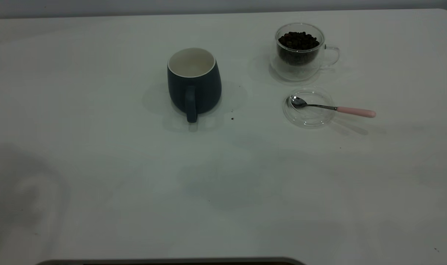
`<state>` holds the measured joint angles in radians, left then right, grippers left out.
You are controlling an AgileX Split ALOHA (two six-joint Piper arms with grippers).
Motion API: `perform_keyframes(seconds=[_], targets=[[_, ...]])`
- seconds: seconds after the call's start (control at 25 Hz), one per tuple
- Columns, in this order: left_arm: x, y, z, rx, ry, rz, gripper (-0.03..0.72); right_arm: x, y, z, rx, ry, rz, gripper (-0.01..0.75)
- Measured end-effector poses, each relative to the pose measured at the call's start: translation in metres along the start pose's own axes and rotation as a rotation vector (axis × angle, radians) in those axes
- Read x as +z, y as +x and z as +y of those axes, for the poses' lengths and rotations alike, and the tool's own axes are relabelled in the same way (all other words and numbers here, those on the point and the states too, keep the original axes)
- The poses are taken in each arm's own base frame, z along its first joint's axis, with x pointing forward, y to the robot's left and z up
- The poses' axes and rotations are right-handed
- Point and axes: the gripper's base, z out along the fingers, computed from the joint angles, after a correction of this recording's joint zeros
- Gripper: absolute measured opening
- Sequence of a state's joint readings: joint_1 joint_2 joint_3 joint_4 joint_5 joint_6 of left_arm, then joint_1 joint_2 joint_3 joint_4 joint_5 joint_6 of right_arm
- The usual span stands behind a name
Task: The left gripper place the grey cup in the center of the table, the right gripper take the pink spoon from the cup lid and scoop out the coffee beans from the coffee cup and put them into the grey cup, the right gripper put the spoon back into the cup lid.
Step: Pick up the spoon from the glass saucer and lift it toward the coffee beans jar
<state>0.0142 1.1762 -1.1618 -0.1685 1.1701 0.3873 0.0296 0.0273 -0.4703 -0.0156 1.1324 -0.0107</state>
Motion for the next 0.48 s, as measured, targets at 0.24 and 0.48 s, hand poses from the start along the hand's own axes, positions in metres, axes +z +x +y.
perform_keyframes(seconds=[0.24,0.48], targets=[[0.04,0.074,-0.019,-0.162,0.029,0.167,0.565,0.0,0.0,0.0,0.0,0.0,0.0,0.465],[0.066,0.135,-0.035,-0.231,0.019,0.208,0.565,0.0,0.0,0.0,0.0,0.0,0.0,0.465]])
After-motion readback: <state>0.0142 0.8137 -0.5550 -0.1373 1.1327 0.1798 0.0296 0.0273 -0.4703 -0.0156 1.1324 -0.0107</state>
